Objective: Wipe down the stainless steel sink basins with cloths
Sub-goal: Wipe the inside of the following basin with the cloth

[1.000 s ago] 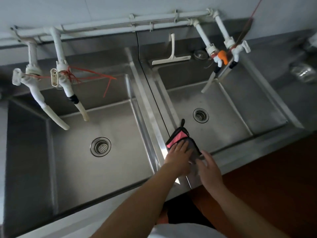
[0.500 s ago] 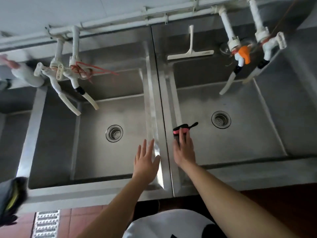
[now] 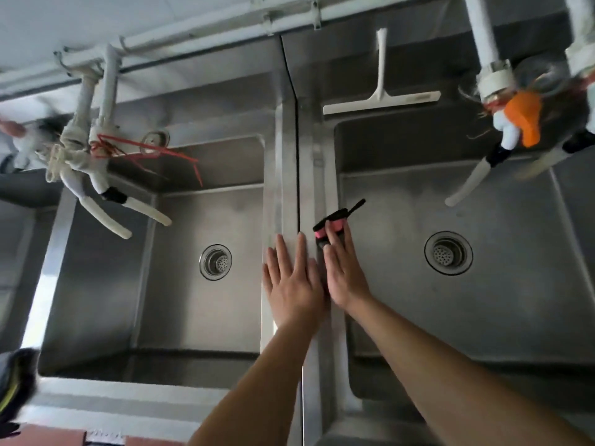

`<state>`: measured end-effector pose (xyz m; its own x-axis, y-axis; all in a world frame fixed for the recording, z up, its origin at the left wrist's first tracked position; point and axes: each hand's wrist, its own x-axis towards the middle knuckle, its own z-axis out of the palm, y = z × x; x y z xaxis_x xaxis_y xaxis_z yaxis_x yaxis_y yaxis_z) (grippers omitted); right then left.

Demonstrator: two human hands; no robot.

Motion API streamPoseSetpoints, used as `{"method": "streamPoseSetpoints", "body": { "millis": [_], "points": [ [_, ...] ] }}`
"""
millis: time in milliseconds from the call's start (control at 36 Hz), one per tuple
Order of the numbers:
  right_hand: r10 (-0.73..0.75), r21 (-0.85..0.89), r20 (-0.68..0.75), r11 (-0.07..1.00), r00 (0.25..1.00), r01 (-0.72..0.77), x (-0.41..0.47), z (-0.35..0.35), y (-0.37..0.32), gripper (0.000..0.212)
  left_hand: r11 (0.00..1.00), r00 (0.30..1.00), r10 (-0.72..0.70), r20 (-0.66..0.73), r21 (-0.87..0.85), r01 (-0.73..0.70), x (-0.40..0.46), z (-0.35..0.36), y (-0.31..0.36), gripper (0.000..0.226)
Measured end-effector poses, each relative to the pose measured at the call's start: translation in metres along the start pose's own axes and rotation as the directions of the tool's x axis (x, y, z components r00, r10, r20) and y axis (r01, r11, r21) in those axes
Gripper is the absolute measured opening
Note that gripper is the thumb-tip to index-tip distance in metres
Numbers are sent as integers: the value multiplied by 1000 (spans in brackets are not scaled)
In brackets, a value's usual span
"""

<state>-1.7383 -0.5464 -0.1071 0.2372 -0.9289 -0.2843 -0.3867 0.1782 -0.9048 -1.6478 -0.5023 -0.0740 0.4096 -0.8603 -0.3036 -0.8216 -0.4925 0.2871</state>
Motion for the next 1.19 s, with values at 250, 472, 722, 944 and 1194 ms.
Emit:
{"method": "streamPoseSetpoints", "body": {
  "millis": [250, 472, 722, 944, 1194],
  "points": [
    [-55, 88, -161, 994, 985, 70, 141, -15, -20, 43, 996, 979, 45, -197, 80, -30, 9, 15, -1, 56],
    [-6, 200, -139, 979, 990, 34, 197, -35, -36, 42, 993, 974, 68, -217, 114, -44, 15, 19, -3, 57],
    [-14, 246, -76, 969, 997, 32, 91, -22, -21, 47, 997, 973, 34, -229, 81, -16, 25, 14, -3, 56],
    [160, 453, 93, 872, 983, -185, -37, -15, 10, 72, 999, 983, -8, -183, 34, 14, 18, 15, 1, 57],
    [309, 369, 217, 852, 926, -371, -106, -10, 30, 53, 1000, 984, 1, -177, 12, 1, 15, 13, 1, 53]
  ]
}}
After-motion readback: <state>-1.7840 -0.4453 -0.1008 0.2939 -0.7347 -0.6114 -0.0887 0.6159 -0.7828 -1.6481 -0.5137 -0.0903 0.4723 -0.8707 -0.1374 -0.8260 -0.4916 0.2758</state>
